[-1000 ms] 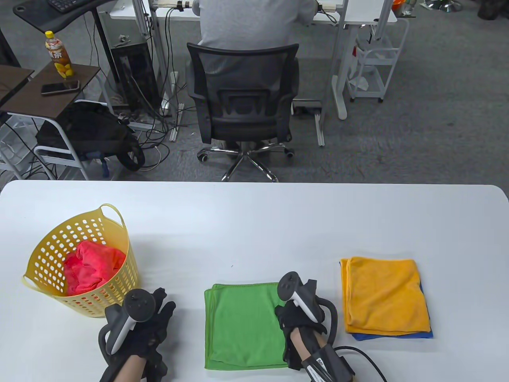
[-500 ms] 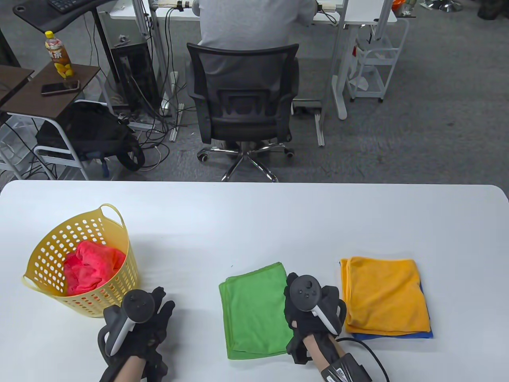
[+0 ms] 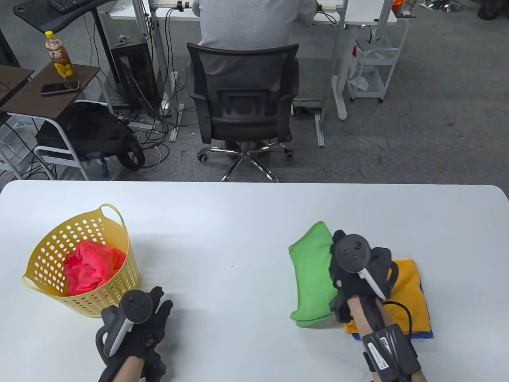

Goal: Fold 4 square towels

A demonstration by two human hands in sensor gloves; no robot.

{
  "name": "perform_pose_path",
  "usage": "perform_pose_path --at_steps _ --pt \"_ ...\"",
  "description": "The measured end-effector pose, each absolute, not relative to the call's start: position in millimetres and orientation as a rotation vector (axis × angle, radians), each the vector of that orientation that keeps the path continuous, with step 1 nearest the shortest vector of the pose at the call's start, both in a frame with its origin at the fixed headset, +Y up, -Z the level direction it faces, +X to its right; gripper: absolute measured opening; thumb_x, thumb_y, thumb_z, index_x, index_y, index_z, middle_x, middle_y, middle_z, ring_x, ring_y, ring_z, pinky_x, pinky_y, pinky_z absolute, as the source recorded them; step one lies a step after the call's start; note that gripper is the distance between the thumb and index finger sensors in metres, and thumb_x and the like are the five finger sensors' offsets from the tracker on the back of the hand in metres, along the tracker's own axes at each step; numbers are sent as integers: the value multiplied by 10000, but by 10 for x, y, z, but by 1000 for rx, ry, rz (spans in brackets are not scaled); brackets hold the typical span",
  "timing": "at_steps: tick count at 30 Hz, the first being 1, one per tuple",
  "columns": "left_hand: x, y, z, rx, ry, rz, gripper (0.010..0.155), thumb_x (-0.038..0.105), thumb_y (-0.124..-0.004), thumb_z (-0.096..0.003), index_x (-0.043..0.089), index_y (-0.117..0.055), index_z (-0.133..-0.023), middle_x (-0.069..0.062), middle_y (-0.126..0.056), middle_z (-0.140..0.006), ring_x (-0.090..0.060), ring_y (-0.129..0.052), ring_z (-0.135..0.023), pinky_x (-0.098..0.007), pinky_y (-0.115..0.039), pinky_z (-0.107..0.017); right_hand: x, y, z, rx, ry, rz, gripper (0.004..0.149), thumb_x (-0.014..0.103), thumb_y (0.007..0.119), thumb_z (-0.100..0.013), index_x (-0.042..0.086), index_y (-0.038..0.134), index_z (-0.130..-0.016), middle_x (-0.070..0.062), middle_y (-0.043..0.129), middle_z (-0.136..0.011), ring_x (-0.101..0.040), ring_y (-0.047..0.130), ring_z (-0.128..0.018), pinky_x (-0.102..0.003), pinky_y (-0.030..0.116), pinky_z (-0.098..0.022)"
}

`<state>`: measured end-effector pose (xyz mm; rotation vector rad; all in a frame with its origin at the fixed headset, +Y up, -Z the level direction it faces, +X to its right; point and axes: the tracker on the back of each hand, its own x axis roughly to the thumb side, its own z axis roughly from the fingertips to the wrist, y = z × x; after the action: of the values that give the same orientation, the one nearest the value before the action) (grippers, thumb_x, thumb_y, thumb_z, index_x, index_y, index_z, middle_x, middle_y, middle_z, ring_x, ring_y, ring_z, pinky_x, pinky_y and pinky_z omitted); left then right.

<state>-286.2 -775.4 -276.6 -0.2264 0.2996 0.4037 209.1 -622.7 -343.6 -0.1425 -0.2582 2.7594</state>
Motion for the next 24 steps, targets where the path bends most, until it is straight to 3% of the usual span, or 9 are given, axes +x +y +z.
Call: perform_pose_path --at_steps 3,5,7,8,10,12,17,21,24 --pt "-2854 -7755 -2762 -228 297 398 645 624 -598 -526 390 -550 -1126 -11 -610 -1193 -346 -581 -1145 -567 -463 -864 2760 -6298 -3430 -324 -201 2656 417 211 698 -513 110 715 -917 -225 930 -654 -151 989 -140 -308 897 -98" --pt "-2847 -7757 -2764 -228 295 391 645 627 -595 -527 390 -551 -1125 -6 -611 -1193 -343 -583 -1146 -568 -462 -864 3138 -6532 -3461 -473 -151 2624 417 212 708 -513 107 720 -917 -230 930 -660 -169 987 -156 -326 891 -119" --pt "-2830 -7769 -2769 -231 294 375 645 626 -596 -527 389 -552 -1125 -7 -611 -1193 -344 -581 -1146 -567 -461 -864 3577 -6966 -3493 -699 -79 2643 419 224 731 -512 119 728 -918 -229 931 -684 -206 993 -224 -372 884 -188" --pt "-2824 -7775 -2768 -233 295 369 644 626 -596 -526 391 -552 -1124 -5 -608 -1194 -342 -581 -1147 -567 -462 -864 3684 -7098 -3499 -760 -50 2645 433 237 747 -512 130 728 -931 -237 918 -724 -243 997 -321 -420 876 -272" --pt "-2809 -7795 -2766 -237 297 353 649 629 -597 -525 389 -547 -1126 -7 -609 -1193 -344 -579 -1146 -567 -460 -864 3867 -7369 -3496 -897 76 2609 544 251 758 -518 112 635 -1030 -295 770 -937 -389 913 -676 -595 732 -530" --pt "-2793 -7818 -2766 -241 301 328 656 632 -600 -522 388 -542 -1128 -11 -606 -1194 -346 -578 -1147 -567 -461 -864 3919 -7426 -3482 -960 70 2638 635 301 766 -515 125 565 -1090 -322 662 -1048 -474 801 -843 -678 639 -597" --pt "-2708 -7839 -2764 -245 282 266 674 641 -602 -518 399 -510 -1141 -12 -566 -1216 -348 -558 -1157 -569 -454 -866 3489 -6843 -3480 -740 -116 2623 741 400 778 -510 74 504 -1116 -369 548 -1101 -565 675 -916 -733 567 -609" --pt "-2575 -7825 -2744 -254 235 242 680 646 -596 -519 398 -499 -1144 -7 -555 -1220 -346 -549 -1161 -569 -450 -868 2725 -6166 -3245 -386 -367 2352 746 417 784 -516 52 523 -1113 -378 581 -1089 -582 694 -900 -735 583 -598" --pt "-2492 -7795 -2725 -249 209 219 683 649 -596 -517 401 -492 -1146 -3 -553 -1221 -345 -548 -1162 -568 -450 -869 2295 -6069 -3104 -167 -423 2276 744 420 784 -525 45 530 -1115 -385 581 -1090 -591 687 -903 -744 570 -600"
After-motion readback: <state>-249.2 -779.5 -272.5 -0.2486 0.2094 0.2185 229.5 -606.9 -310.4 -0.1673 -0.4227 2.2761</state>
